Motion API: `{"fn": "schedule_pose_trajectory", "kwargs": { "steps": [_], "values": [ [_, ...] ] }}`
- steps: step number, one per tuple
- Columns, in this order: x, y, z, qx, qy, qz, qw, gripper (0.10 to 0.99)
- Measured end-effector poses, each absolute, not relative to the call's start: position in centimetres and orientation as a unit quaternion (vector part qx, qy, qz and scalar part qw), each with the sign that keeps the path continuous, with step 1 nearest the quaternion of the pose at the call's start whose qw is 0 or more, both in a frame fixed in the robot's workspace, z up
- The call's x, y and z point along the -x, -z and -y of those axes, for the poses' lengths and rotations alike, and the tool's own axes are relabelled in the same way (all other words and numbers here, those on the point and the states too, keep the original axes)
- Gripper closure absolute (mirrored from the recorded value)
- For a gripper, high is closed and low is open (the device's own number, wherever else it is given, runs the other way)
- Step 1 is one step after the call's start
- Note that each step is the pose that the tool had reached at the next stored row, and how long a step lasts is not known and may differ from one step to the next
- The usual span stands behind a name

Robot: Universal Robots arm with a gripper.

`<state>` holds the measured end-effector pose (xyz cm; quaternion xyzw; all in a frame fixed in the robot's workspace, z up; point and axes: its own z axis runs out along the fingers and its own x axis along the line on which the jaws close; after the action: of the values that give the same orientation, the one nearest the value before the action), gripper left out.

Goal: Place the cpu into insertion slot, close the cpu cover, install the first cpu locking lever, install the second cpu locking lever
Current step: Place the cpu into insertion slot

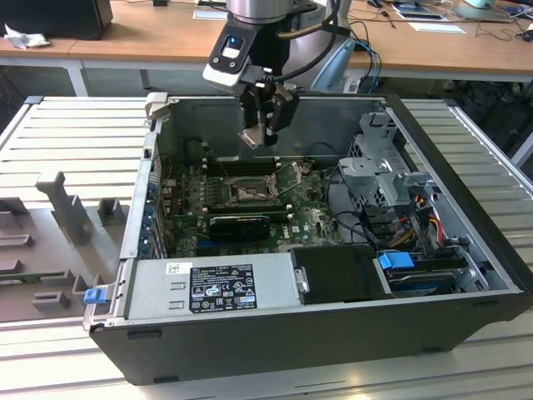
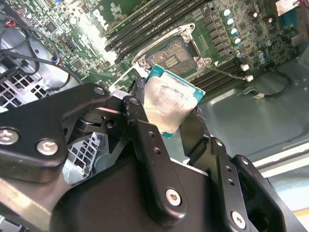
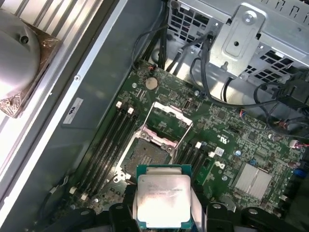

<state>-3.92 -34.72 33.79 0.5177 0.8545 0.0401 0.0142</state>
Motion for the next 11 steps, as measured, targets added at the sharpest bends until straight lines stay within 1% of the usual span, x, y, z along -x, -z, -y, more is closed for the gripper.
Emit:
{"fn": "schedule_pose_trajectory", "kwargs": {
  "steps": [11],
  "values": [
    [3.92, -32.82, 34.72, -0.594, -0.038, -0.803, 0.018, 0.553]
  ]
}}
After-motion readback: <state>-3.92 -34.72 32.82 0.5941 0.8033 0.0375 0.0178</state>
